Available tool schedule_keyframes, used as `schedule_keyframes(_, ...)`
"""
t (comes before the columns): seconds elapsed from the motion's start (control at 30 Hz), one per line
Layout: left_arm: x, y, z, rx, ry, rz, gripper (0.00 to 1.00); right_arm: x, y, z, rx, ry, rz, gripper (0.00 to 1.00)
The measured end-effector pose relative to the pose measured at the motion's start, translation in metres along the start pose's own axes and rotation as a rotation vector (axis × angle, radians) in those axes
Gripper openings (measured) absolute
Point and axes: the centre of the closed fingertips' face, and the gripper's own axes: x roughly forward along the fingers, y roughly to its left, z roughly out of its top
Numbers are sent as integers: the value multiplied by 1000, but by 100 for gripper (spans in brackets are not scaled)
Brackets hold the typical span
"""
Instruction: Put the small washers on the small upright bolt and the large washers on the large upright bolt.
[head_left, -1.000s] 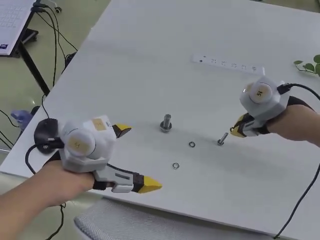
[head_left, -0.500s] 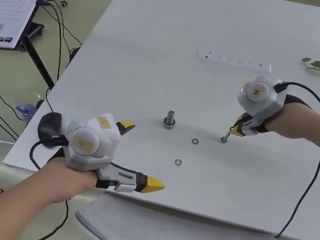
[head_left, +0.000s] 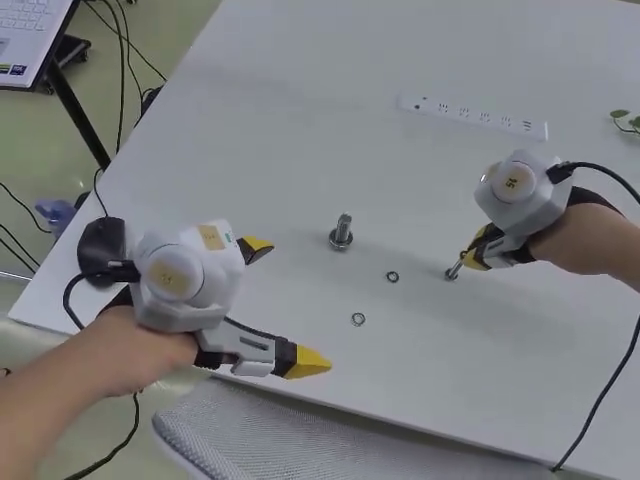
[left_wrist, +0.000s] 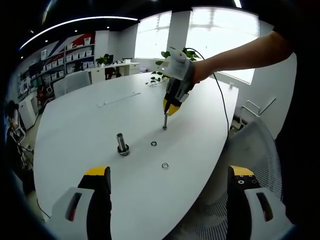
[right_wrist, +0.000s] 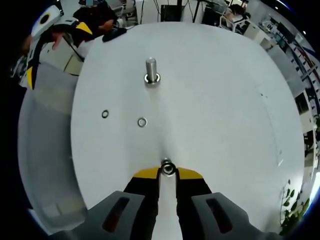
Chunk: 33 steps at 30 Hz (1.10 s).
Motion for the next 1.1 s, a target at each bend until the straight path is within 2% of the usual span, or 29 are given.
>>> schedule_keyframes(0.4,-2,-4,-2,-8,4,-4,95,7,0,-2,-9,7,-10,12)
schedule_keyframes(0.77,-3,-3,-6,-17,12,-2,95,19,-3,-4,-22,13,-14,12)
schedule_keyframes(1.1,-4,-3,-7,-24,17,-3,94,27,0,-7,-31,17,-14,12)
